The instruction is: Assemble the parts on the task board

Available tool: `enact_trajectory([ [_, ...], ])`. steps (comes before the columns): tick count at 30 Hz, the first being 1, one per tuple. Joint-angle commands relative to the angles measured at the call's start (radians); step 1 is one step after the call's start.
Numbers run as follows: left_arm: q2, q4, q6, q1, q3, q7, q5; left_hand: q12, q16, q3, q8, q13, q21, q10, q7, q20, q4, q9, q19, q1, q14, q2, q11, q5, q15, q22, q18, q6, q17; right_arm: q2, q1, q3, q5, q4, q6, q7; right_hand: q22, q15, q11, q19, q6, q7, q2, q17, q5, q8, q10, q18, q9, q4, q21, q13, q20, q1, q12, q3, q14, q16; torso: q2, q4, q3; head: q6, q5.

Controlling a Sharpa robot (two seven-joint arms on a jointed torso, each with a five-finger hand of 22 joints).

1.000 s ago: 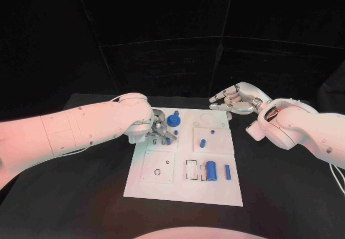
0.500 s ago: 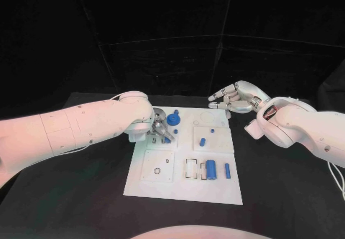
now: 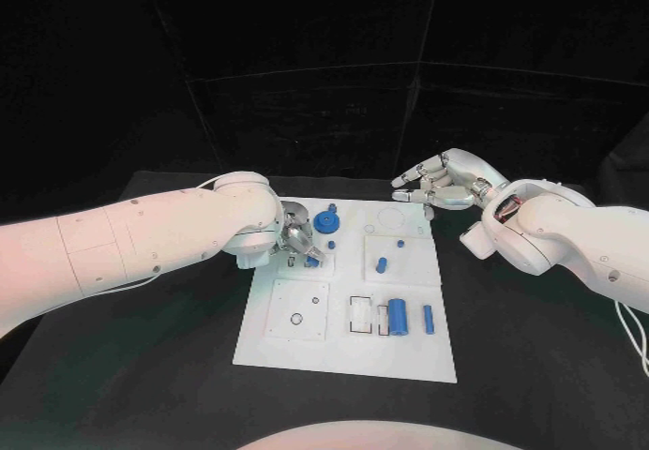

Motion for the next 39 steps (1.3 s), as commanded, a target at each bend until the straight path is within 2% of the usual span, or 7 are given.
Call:
enact_trajectory([
  [1,-0.018,0.019,-0.082,0.0,0.0,0.031,0.003,0.004,0.003,0.163,0.004,0.001,0.003,0.004,-0.005,0.005,-0.157,0.001,0.014,-0.008,0.104,0.001,0.0,-0.005,0.002,0.002,-0.011,-0.006,0.263,0.001,0.002,0.001,0.0,-0.001,0.011,0.005,-0.003,-0.007,-0.002,-0.006,0.004,-0.002,0.004,-0.001,0.008,0.006,-0.007,0.013,-0.001,0.002,-0.006,-0.003,0.001,-0.007,-0.007,-0.004,0.034,-0.005,0.0,-0.0001,0.0007,-0.002,0.003],
  [7,-0.04,0.038,-0.137,-0.005,0.0,0.041,0.0,0.008,0.003,0.171,0.007,0.005,0.005,0.007,-0.006,0.005,-0.16,0.004,0.016,-0.014,0.104,0.0,-0.001,-0.006,0.001,0.006,-0.012,-0.006,0.263,0.001,0.002,0.001,0.0,-0.004,0.013,0.006,-0.004,-0.007,-0.002,-0.007,0.004,-0.002,0.004,-0.002,0.008,0.006,-0.007,0.014,-0.001,0.003,-0.007,-0.003,0.001,-0.008,-0.007,-0.004,0.034,-0.006,-0.001,0.0026,0.0011,-0.006,0.006],
  [14,-0.043,0.035,-0.18,-0.025,-0.001,0.034,-0.03,0.011,0.003,0.175,0.008,0.008,0.006,0.01,-0.006,0.005,-0.164,0.006,0.016,-0.017,0.104,-0.003,-0.001,-0.006,0.001,0.007,-0.012,-0.006,0.263,0.002,0.002,0.001,0.0,-0.007,0.014,0.009,-0.005,-0.007,-0.002,-0.007,0.004,-0.002,0.005,-0.003,0.009,0.006,-0.007,0.014,-0.002,0.004,-0.008,-0.004,0.001,-0.01,-0.007,-0.005,0.034,-0.007,-0.001,-0.0014,0.0001,-0.008,0.013],
  [18,-0.04,0.031,-0.191,-0.036,-0.001,0.021,-0.057,0.01,0.003,0.176,0.009,0.007,0.005,0.009,-0.006,0.005,-0.165,0.006,0.016,-0.017,0.104,-0.003,-0.001,-0.006,0.001,0.006,-0.012,-0.006,0.263,0.001,0.002,0.001,0.0,-0.007,0.015,0.01,-0.005,-0.007,-0.002,-0.007,0.004,-0.002,0.005,-0.003,0.009,0.006,-0.007,0.014,-0.002,0.004,-0.008,-0.004,0.001,-0.01,-0.007,-0.005,0.034,-0.007,0.0,-0.001,-0.0009,-0.008,0.012],
  [22,-0.038,0.03,-0.189,-0.043,-0.001,0.009,-0.07,0.01,0.003,0.176,0.009,0.007,0.005,0.009,-0.006,0.005,-0.165,0.007,0.016,-0.018,0.104,-0.004,-0.001,-0.007,0.001,0.007,-0.012,-0.005,0.263,0.001,0.002,0.001,0.0,-0.007,0.015,0.011,-0.005,-0.007,-0.002,-0.007,0.004,-0.002,0.005,-0.003,0.009,0.006,-0.007,0.014,-0.002,0.004,-0.008,-0.004,0.001,-0.01,-0.007,-0.005,0.034,-0.007,0.0,-0.0023,0.0006,-0.01,0.014],
  [33,-0.041,0.034,-0.153,-0.047,-0.001,-0.02,-0.086,0.011,0.003,0.177,0.009,0.008,0.005,0.01,-0.007,0.005,-0.167,0.007,0.016,-0.019,0.104,-0.005,-0.001,-0.007,0.001,0.007,-0.012,-0.005,0.263,0.002,0.002,0.001,0.0,-0.008,0.017,0.012,-0.006,-0.007,-0.002,-0.007,0.004,-0.002,0.005,-0.004,0.01,0.007,-0.007,0.014,-0.002,0.005,-0.009,-0.004,0.001,-0.011,-0.008,-0.005,0.034,-0.008,0.001,-0.0016,-0.0005,-0.013,0.014],
  [39,-0.049,0.041,-0.134,-0.047,-0.001,-0.03,-0.087,0.012,0.003,0.178,0.01,0.009,0.006,0.011,-0.007,0.005,-0.168,0.008,0.016,-0.02,0.104,-0.006,-0.002,-0.008,0.001,0.007,-0.012,-0.005,0.263,0.003,0.002,0.001,0.0,-0.009,0.018,0.012,-0.006,-0.007,-0.002,-0.007,0.004,-0.002,0.005,-0.004,0.01,0.007,-0.007,0.014,-0.002,0.005,-0.009,-0.004,0.001,-0.011,-0.008,-0.005,0.034,-0.008,0.001,-0.0033,0.0,-0.015,0.015],
])
